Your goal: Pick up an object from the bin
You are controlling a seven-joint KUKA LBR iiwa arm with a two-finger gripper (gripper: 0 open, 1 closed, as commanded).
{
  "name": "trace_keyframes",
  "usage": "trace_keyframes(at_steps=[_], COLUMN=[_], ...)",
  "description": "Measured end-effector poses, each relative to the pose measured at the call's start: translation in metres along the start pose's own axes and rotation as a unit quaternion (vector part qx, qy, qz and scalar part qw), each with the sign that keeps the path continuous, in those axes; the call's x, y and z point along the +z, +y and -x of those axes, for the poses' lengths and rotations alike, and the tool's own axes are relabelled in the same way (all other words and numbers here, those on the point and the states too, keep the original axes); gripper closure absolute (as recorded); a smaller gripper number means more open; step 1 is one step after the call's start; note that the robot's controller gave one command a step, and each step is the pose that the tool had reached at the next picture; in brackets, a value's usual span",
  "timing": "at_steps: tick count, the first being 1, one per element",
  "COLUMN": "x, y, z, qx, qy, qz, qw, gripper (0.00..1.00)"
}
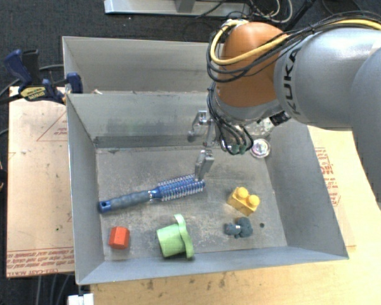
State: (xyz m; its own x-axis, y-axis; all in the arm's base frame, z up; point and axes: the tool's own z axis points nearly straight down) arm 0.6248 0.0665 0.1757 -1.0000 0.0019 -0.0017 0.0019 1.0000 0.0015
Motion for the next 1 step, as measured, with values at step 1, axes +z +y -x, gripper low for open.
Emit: trace_keyframes(at_steps=[1], x=[0.1012], y=[-0.0061], z=[-0.0150], qx=[-0.017], qy=[-0.0028], qz=[0.001], qw=[0.9999], gripper=[0.00])
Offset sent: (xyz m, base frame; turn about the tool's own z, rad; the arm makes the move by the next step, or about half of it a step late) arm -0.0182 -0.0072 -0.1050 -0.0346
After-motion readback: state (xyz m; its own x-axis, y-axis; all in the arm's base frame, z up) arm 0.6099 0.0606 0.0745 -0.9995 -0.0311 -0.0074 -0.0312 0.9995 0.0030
